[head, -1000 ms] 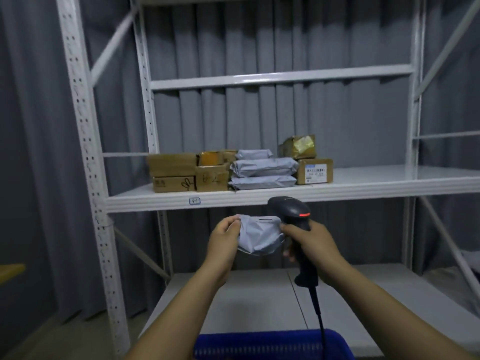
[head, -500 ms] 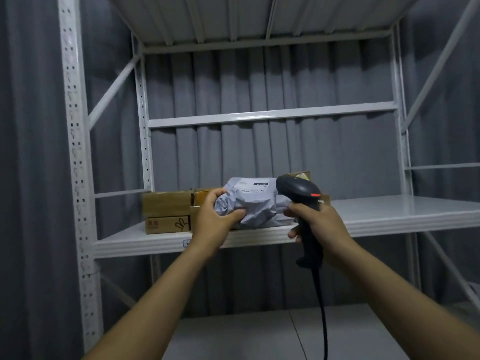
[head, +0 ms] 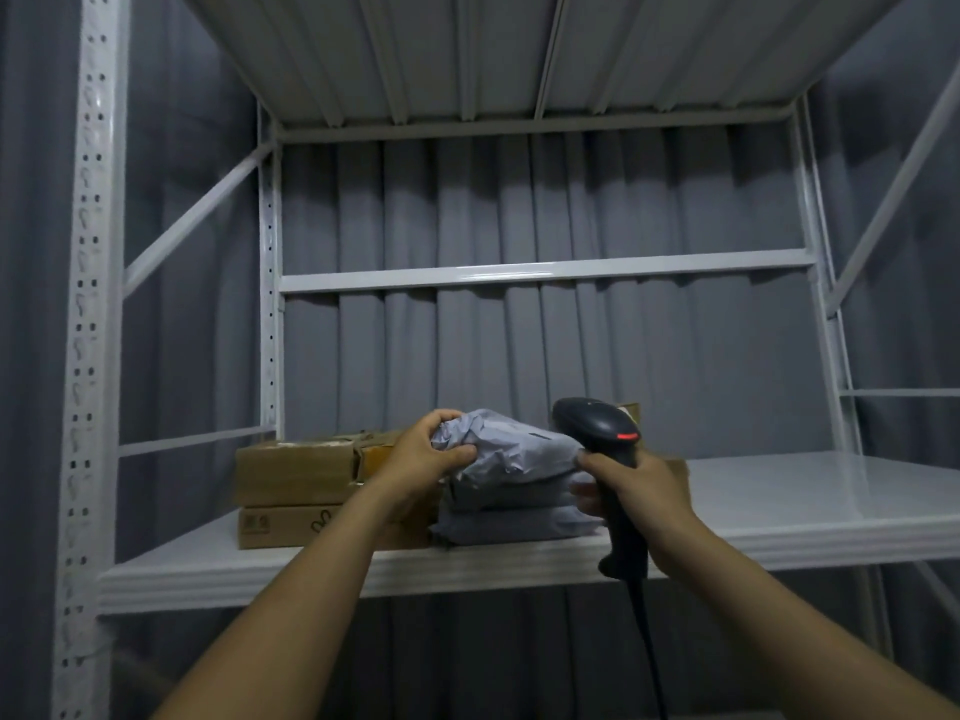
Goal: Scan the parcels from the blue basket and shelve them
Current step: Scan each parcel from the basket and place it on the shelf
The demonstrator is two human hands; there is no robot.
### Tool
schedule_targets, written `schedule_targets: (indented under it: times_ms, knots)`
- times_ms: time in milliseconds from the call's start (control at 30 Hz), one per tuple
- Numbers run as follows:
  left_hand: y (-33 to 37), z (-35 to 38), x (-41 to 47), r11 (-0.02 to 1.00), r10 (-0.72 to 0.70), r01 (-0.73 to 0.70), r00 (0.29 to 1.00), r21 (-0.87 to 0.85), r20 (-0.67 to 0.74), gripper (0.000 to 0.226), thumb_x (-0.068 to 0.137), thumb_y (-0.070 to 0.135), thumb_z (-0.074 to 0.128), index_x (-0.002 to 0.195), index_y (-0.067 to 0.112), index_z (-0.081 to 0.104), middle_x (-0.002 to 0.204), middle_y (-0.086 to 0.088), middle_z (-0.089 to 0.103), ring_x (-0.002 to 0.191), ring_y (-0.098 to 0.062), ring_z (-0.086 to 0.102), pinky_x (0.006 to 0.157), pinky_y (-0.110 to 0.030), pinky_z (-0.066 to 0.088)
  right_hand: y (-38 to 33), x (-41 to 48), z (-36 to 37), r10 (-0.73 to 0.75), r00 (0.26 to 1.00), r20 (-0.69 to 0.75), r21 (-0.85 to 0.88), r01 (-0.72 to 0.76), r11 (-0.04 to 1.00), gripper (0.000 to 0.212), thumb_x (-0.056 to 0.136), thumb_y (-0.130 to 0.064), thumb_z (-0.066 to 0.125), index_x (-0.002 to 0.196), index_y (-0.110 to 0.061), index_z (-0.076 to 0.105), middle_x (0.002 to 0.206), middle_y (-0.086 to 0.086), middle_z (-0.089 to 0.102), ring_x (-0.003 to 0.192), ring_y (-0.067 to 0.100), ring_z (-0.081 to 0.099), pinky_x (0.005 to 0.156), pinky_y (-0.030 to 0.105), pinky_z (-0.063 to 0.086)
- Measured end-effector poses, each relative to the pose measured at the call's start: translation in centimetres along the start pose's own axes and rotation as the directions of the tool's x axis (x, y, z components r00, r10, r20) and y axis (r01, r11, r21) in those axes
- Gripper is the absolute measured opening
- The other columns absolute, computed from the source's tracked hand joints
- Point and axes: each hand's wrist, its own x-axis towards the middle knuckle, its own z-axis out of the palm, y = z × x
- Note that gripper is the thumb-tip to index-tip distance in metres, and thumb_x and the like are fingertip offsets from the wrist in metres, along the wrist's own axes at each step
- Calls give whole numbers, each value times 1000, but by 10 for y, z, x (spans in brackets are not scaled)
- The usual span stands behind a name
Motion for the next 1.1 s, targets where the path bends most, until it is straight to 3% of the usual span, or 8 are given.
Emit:
schedule_targets:
  times_ms: [133,233,433,567,667,800,933,1100]
  knots:
    - [-16,-12,20,962,62,-56,998,268,-13,64,82,14,75,138,28,46,130,2,52,113,-15,54,82,-21,52,13,27,19,21,999,41,8,-22,1000,20,88,-22,69,104,-14,63,86,14,73,82,33,73,78,45,60]
    - [-25,-11,23,857,211,-167,977,488,-36,52,85,16,71,133,25,56,132,1,55,112,-11,56,94,-25,47,23,41,34,57,996,67,114,-64,991,18,88,-17,69,101,-6,64,77,9,70,75,29,72,74,41,59]
    - [-27,0,10,742,178,-244,970,625,168,29,91,38,50,89,20,73,96,6,69,85,-18,63,65,-23,48,42,53,48,123,981,151,174,-149,973,22,89,-15,68,102,2,65,80,13,70,80,27,69,78,39,56]
    - [-29,15,9,315,219,-319,941,894,259,63,73,79,46,86,21,66,93,0,62,80,-16,55,67,-32,43,44,50,43,128,980,155,152,-151,977,20,87,-18,69,99,-1,67,88,18,71,84,29,71,84,42,56]
    - [-26,26,12,88,245,-276,937,957,248,60,80,66,54,114,18,67,128,-6,55,106,-23,54,88,-39,46,40,48,30,82,992,93,20,-85,996,21,84,-19,72,99,-5,68,90,15,73,85,29,72,81,44,59]
    - [-23,28,20,-67,302,-291,906,954,298,39,95,29,50,134,21,51,133,-5,55,119,-26,52,93,-39,44,33,47,3,4,1000,-27,-175,-8,985,9,84,-13,69,82,-4,66,68,11,61,59,26,61,59,37,54]
    - [-33,36,26,-53,336,-246,908,968,250,35,97,19,45,131,17,52,131,-6,58,120,-25,53,99,-37,39,30,48,-24,-15,980,-199,-355,-57,933,25,72,-30,71,78,-6,71,70,14,72,65,30,72,63,39,61]
    - [-54,25,45,343,326,-204,941,917,87,48,78,25,69,124,24,56,133,3,54,125,-17,47,106,-30,36,32,51,-46,-22,973,-232,-395,-74,916,15,79,-21,70,83,-7,69,81,15,72,77,29,71,71,40,60]
